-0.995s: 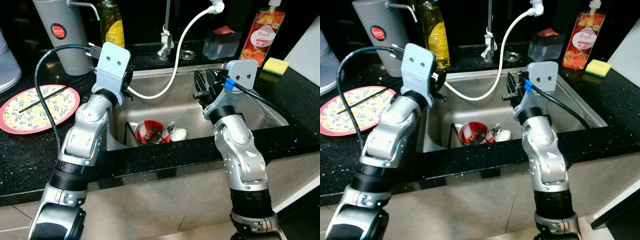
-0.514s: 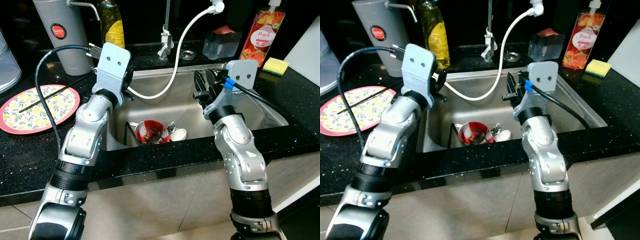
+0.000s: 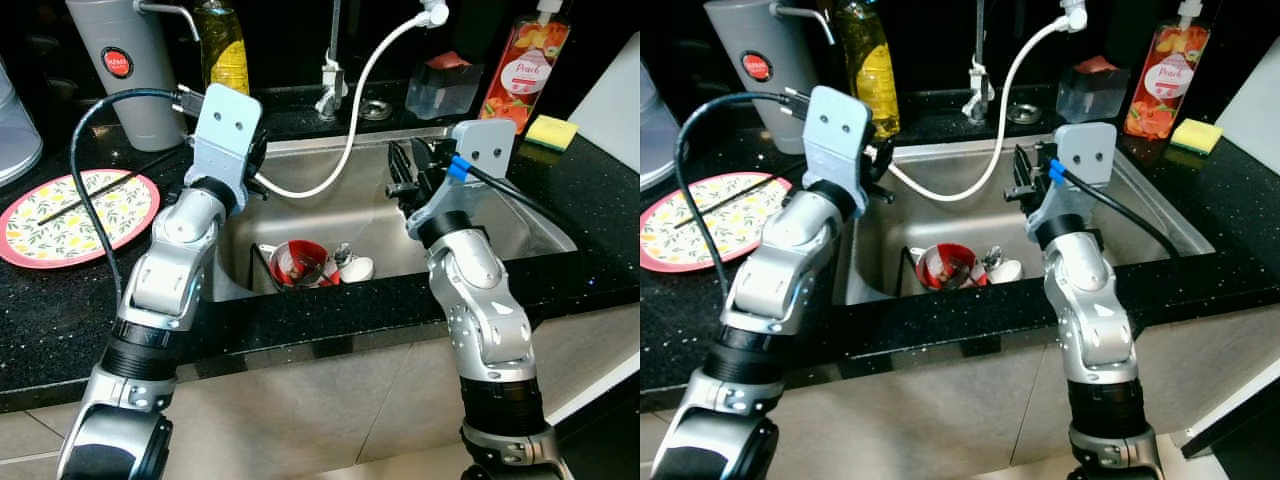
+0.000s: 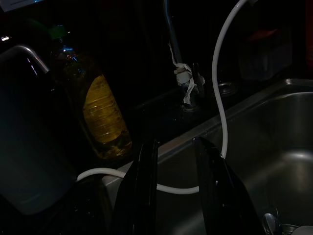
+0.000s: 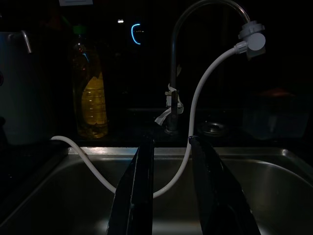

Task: Kitchen organization

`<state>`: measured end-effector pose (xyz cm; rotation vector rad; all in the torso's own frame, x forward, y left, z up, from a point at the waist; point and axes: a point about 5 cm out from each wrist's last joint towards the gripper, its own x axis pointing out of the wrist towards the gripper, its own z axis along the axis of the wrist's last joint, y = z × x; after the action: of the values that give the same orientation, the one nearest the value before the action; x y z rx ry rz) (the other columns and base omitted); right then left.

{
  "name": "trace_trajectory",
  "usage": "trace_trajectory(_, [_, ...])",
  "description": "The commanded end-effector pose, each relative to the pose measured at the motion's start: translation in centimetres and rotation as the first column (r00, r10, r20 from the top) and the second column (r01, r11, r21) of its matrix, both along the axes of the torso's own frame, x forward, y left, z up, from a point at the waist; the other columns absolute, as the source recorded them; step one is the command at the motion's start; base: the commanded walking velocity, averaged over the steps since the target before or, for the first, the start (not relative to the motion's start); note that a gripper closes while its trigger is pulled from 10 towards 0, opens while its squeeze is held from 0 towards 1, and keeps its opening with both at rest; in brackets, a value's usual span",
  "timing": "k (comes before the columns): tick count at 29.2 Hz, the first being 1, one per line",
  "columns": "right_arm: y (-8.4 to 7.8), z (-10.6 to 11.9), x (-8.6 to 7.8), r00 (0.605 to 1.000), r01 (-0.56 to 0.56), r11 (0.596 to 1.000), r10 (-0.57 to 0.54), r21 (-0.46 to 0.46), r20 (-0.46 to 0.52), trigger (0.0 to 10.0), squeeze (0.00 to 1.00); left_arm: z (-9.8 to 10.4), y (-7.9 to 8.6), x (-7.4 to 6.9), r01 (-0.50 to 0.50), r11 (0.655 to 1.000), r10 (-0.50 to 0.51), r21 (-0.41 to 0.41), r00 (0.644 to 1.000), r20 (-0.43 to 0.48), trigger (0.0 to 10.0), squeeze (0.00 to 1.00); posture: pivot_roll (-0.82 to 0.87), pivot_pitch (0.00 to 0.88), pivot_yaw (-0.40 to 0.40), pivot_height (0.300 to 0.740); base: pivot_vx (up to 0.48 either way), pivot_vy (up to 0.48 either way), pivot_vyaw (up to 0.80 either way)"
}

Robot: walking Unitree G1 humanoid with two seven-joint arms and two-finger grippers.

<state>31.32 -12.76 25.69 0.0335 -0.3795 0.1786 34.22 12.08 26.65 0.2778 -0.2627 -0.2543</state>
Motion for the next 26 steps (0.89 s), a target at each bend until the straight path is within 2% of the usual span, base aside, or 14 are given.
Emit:
trace_trajectory(1, [0.07,-0.08,0.22,1.000,-0.001,1.000,0.001,0.004,-0.007,10.0,0.00,0.14,-0.30,0.10,0.005,1.000,-0.005,-0.001,1.000,0.005,10.0,0.00,0.04,0.000,0.005,0.740,0.000,0.000,0.00])
trace_trajectory(26, [0.06,-0.01,0.27,1.000,0.001,1.000,-0.001,0.004,-0.006,10.0,0.00,0.23,-0.25,0.19,0.004,1.000,-0.004,0.000,1.000,0.008,10.0,0.00,0.04,0.000,0.004,0.740,0.000,0.000,0.00])
